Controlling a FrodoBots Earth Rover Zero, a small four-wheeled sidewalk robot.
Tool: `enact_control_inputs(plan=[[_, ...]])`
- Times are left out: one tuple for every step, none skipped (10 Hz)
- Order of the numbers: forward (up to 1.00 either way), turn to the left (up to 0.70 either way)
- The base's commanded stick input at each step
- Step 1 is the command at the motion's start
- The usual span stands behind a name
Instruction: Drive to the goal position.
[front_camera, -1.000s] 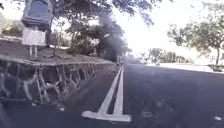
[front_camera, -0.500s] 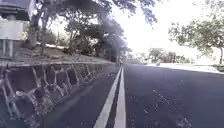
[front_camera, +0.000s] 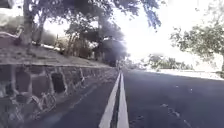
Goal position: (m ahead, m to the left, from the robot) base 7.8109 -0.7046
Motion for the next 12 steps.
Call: enact_control_inputs(plan=[[1.00, 0.00], [1.00, -0.04], [1.00, -0.15], [1.00, -0.26], [1.00, 0.00], [1.00, 0.00], [1.00, 0.00], [1.00, 0.00], [1.00, 0.00], [1.00, 0.00], [1.00, 0.00], [1.00, 0.00]])
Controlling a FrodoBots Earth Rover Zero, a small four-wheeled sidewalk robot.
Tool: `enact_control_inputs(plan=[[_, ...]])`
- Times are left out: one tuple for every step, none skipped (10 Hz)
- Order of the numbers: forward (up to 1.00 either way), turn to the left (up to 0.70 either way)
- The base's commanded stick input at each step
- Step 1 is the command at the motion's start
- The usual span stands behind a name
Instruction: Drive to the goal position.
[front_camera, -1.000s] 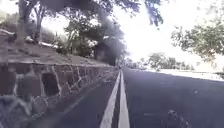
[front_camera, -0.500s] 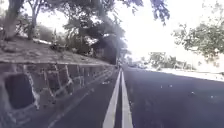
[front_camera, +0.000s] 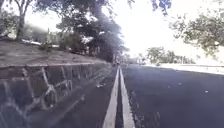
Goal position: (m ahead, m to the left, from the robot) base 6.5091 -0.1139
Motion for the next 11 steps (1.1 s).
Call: enact_control_inputs(plan=[[1.00, 0.00], [1.00, 0.00], [1.00, -0.16], [1.00, -0.05], [1.00, 0.00], [1.00, 0.00], [1.00, 0.00], [1.00, 0.00], [1.00, 0.00], [1.00, 0.00], [1.00, 0.00]])
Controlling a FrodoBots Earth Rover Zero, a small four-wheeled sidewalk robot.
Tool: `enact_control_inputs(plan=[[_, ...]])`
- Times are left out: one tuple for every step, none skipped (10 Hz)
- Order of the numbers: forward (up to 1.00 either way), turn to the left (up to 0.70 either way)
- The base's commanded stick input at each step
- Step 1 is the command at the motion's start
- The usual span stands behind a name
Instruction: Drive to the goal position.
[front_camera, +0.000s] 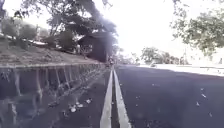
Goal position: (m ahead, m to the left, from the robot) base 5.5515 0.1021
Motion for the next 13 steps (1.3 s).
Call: enact_control_inputs(plan=[[1.00, 0.00], [1.00, 0.00], [1.00, 0.00], [1.00, 0.00], [1.00, 0.00], [1.00, 0.00], [1.00, 0.00], [1.00, 0.00], [1.00, 0.00], [1.00, 0.00], [1.00, 0.00], [1.00, 0.00], [1.00, 0.00]])
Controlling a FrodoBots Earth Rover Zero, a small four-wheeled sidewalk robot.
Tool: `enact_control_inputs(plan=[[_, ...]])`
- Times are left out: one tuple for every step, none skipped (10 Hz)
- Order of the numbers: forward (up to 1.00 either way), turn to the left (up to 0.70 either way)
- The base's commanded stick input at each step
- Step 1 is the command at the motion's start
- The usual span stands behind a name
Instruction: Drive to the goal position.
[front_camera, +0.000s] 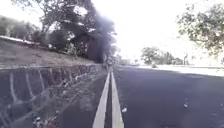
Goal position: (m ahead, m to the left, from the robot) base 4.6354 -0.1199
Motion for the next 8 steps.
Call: enact_control_inputs(plan=[[1.00, 0.00], [1.00, 0.00], [1.00, 0.00], [1.00, 0.00], [1.00, 0.00], [1.00, 0.00], [1.00, 0.00], [1.00, 0.00]])
